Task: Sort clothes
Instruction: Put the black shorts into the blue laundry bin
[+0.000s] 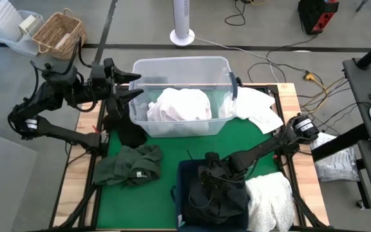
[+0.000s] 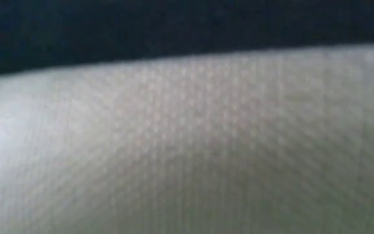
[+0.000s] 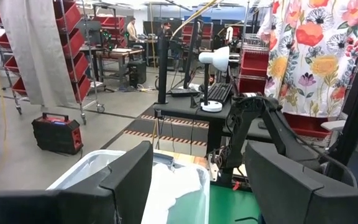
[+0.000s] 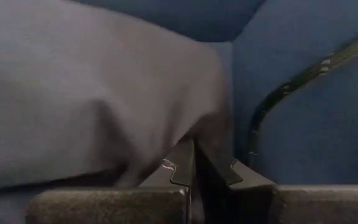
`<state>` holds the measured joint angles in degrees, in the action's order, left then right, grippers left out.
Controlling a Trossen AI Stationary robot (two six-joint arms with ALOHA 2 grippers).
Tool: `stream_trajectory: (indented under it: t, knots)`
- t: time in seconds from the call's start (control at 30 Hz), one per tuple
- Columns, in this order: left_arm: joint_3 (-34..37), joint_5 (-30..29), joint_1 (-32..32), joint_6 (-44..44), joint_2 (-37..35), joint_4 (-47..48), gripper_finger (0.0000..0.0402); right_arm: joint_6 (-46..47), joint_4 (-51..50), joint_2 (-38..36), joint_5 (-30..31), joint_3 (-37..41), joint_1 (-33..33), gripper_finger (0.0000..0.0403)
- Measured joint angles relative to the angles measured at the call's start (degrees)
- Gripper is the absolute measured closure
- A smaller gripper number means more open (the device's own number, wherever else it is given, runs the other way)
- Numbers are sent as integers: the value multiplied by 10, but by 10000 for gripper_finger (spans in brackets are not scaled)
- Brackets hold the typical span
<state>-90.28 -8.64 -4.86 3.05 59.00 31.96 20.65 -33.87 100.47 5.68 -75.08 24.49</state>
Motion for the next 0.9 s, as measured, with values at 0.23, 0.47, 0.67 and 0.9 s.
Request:
stream_trajectory:
  t: [0.23,0.47,0.67,0.9]
  knots:
    - [0,0,0,0,0,2,170,24,-3,-21,103,-18,17,391]
    - [0,0,0,0,0,4,170,42,-3,-22,171,-24,13,347]
    - [0,0,0,0,1,5,170,63,0,-21,222,-24,10,275]
    - [0,0,0,-5,2,5,170,64,29,-12,224,-23,6,220]
